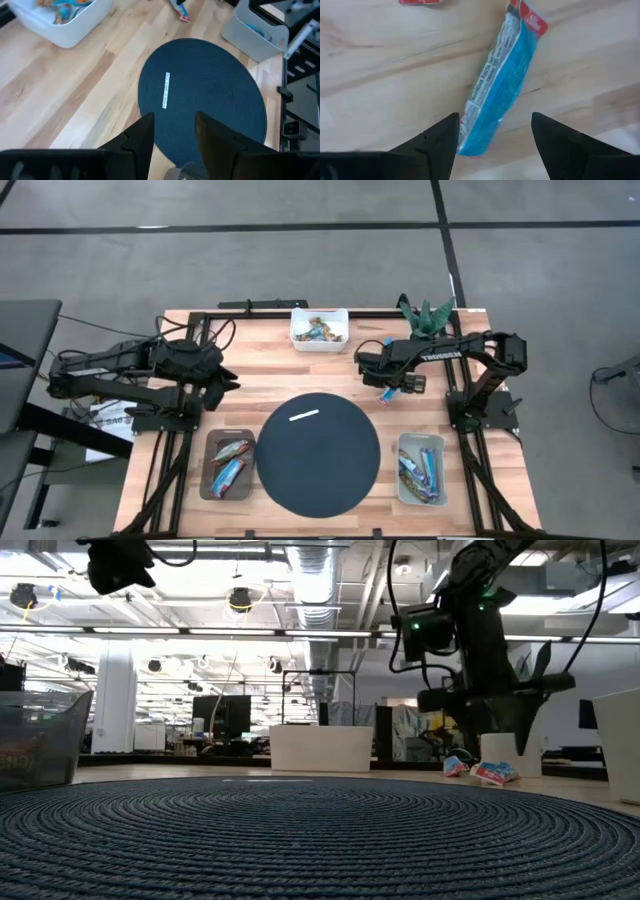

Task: Pick and place Granola Bars by type
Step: Put the red granola bar into the black bin

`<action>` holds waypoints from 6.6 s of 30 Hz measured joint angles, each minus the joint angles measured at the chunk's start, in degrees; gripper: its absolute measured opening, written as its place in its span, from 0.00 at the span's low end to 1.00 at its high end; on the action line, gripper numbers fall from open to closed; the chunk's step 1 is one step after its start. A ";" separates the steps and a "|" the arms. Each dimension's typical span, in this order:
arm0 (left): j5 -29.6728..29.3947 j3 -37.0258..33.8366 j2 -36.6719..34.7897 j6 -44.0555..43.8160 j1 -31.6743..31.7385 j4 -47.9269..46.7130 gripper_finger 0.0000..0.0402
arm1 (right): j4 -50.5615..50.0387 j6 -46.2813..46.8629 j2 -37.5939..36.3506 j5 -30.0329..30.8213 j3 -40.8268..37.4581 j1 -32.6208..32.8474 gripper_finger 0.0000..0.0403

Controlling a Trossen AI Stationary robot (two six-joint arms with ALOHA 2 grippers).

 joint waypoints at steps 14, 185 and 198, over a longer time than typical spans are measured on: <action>2.52 0.01 -0.02 2.97 0.00 1.02 0.33 | 5.68 11.45 2.28 -0.86 -2.46 0.11 0.59; 2.35 0.06 13.53 -3.60 1.44 49.15 0.15 | 48.59 -58.98 2.25 -27.90 32.29 7.37 0.38; 23.23 0.06 3.47 -16.63 0.69 21.22 0.15 | 34.81 -62.05 1.73 -32.29 36.68 4.34 0.65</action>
